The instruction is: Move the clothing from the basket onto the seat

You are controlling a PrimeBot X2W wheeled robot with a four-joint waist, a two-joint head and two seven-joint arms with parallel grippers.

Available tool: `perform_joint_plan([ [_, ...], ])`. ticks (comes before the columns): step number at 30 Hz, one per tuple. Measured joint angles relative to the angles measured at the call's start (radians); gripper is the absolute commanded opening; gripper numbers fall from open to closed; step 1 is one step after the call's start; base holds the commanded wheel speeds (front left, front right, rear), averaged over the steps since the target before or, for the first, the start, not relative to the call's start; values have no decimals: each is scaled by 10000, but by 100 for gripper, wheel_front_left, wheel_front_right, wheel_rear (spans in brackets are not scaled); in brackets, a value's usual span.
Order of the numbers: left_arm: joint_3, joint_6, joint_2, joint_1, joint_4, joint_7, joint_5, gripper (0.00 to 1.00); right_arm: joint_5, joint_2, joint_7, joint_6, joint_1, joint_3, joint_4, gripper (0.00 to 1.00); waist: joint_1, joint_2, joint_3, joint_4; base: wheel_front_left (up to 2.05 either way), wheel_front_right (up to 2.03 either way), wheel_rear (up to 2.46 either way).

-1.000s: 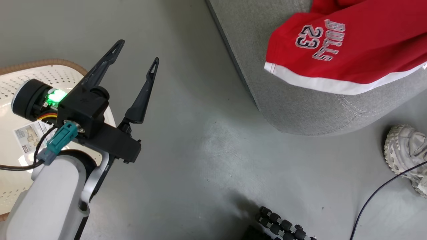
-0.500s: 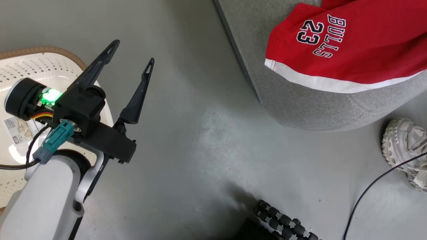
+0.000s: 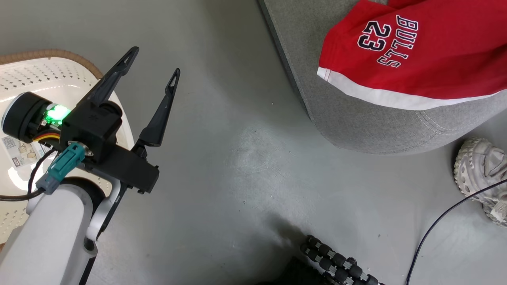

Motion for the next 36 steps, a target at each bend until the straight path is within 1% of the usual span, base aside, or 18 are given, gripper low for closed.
perform_joint_plan([
  [4,2,0,0,-3,10,0,0,100,-4,-31,0,128,-138,54,157,0,0,0,-9,12,0,0,0],
  [5,2,0,-2,-3,23,-2,0,100,-19,-33,0,171,-138,73,180,35,0,0,-18,14,0,0,0],
  [6,-2,0,-12,-5,67,-15,0,100,-31,-33,0,209,-138,82,213,51,0,0,-35,16,0,0,0],
  [7,-4,0,-25,-5,117,-17,-2,100,-50,-25,0,236,-132,102,217,78,0,0,-61,20,0,0,0],
  [8,-6,-2,-38,-5,151,-23,-2,100,-115,6,0,234,-105,142,184,96,0,0,-94,23,0,0,0],
  [9,-10,-2,-50,-5,180,-50,-2,100,-144,50,0,234,-84,182,159,100,0,0,-130,27,0,0,0],
  [16,-81,0,-203,-3,370,-211,-6,100,-479,46,0,242,216,263,-42,100,0,0,-424,66,0,0,0],
  [18,-96,0,-238,-2,412,-293,-8,100,-516,-17,0,370,300,259,-38,100,0,0,-514,80,0,0,0],
  [22,-171,0,-389,-2,571,-385,-23,100,-604,-96,0,428,444,249,-81,100,0,0,-699,121,0,0,0],
  [32,-253,4,-637,12,1022,-732,-79,100,-895,13,0,424,1264,362,-305,100,0,0,-1230,224,0,0,0],
  [34,-280,6,-736,16,1106,-828,-81,100,-972,-13,0,518,1364,380,-366,100,0,0,-1371,250,0,0,0],
  [36,-299,6,-807,18,1223,-940,-96,100,-1110,31,0,516,1462,453,-558,100,0,0,-1515,280,0,0,0],
])
